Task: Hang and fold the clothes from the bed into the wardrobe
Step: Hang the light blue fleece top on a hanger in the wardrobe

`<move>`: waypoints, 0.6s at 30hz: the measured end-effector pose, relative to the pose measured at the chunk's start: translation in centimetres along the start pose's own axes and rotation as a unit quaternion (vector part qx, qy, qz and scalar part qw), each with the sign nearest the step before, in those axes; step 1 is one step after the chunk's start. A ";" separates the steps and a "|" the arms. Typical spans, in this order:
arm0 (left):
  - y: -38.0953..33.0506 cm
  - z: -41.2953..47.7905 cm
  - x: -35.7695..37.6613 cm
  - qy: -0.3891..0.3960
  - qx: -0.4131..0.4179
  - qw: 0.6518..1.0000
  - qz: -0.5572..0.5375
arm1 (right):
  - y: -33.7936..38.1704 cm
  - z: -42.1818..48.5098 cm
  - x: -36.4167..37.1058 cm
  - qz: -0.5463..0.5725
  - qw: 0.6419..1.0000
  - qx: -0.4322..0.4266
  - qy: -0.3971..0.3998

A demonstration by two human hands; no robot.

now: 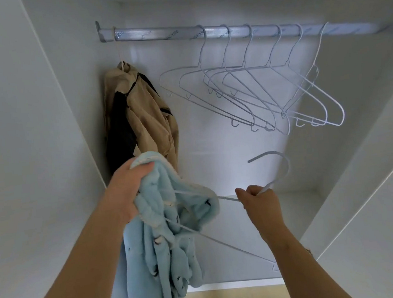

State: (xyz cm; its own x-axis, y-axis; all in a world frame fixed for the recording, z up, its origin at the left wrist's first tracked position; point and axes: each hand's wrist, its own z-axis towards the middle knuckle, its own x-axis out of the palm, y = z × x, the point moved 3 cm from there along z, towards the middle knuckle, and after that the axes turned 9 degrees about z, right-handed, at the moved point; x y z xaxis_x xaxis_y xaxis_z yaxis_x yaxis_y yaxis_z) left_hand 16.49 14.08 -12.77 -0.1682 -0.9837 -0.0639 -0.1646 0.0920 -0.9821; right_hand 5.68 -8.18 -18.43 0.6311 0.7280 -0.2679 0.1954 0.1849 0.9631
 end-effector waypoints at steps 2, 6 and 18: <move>-0.1 -1.3 1.9 0.046 0.004 0.998 -0.040 | 0.5 -0.1 0.7 -0.019 1.000 -0.004 0.013; -0.7 -2.8 4.5 0.116 0.000 0.989 -0.091 | 1.3 -0.1 2.2 -0.025 0.999 -0.014 0.034; -1.5 -3.3 4.1 0.005 0.291 0.851 0.437 | 3.5 0.7 2.6 0.067 0.997 -0.033 0.033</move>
State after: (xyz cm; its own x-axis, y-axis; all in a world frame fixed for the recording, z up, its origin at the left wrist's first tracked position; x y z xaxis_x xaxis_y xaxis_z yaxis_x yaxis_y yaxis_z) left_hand 12.85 10.40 -11.00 0.0116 -0.5774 -0.8164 0.5361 0.6927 -0.4823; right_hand 8.55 -6.13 -15.72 0.5974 0.7904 -0.1357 0.0604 0.1243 0.9904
